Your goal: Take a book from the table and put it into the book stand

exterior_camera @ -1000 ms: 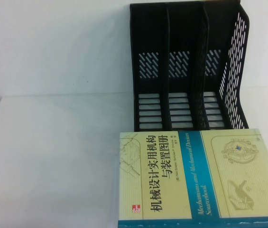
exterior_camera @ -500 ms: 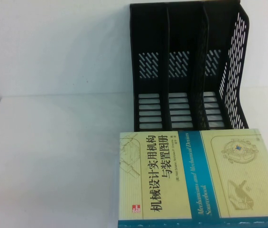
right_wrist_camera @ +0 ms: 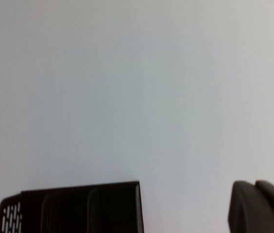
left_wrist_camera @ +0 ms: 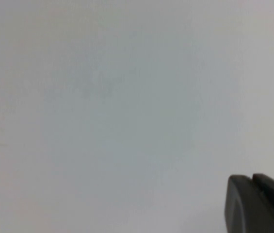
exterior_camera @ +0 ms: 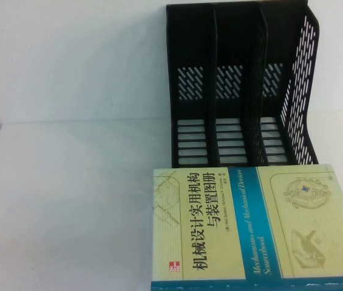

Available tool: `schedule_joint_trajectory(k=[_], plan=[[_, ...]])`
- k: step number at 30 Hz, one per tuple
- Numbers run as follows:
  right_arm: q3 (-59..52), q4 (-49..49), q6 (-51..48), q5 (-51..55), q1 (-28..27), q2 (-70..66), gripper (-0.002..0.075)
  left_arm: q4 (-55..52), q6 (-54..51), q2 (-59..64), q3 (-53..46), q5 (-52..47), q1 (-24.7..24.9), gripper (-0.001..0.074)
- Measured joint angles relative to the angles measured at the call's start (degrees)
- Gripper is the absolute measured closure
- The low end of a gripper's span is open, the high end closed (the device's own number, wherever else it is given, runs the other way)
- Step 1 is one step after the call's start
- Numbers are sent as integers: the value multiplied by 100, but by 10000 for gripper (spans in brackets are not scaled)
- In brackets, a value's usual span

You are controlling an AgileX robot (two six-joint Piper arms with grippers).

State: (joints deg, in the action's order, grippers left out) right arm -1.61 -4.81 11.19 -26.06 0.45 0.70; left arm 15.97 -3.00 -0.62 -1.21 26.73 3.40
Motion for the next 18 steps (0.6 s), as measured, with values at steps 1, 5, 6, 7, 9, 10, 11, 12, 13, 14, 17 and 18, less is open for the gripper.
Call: schedule_joint_trajectory(k=[1, 5, 6, 7, 9, 10, 11, 12, 13, 14, 17, 18], plan=[[0, -70, 42, 65, 0, 0, 729, 0, 77, 0, 0, -38, 0, 739], [571, -255, 505, 1482, 0, 0, 729, 101, 193, -10, 537, -1356, 0, 739], [824, -282, 582, 1993, 0, 0, 728, 109, 203, -10, 790, -1796, 0, 739], [1090, -292, 621, 2388, 0, 0, 728, 109, 203, 7, 991, -2207, 0, 739], [1607, -305, 675, 3288, 0, -61, 728, 109, 181, 151, 1475, -2851, 0, 739], [1810, -288, 697, 3609, 0, -140, 728, 109, 181, 261, 1691, -3056, 0, 739], [2065, -201, 706, 3997, 0, -284, 728, 109, 181, 426, 1888, -3278, 0, 739], [2315, -96, 711, 4388, 0, -475, 728, 109, 181, 619, 2066, -3462, 0, 739], [2511, 17, 721, 4760, 0, -652, 728, 109, 179, 830, 2191, -3590, 0, 739], [2746, 137, 720, 5116, 0, -908, 728, 109, 169, 1040, 2320, -3702, 0, 739], [3340, 481, 602, 6009, 0, -1761, 728, 188, 169, 1604, 2470, -3760, 0, 739], [3521, 636, 454, 6287, 0, -2094, 728, 278, 184, 1797, 2470, -3749, 0, 739]])
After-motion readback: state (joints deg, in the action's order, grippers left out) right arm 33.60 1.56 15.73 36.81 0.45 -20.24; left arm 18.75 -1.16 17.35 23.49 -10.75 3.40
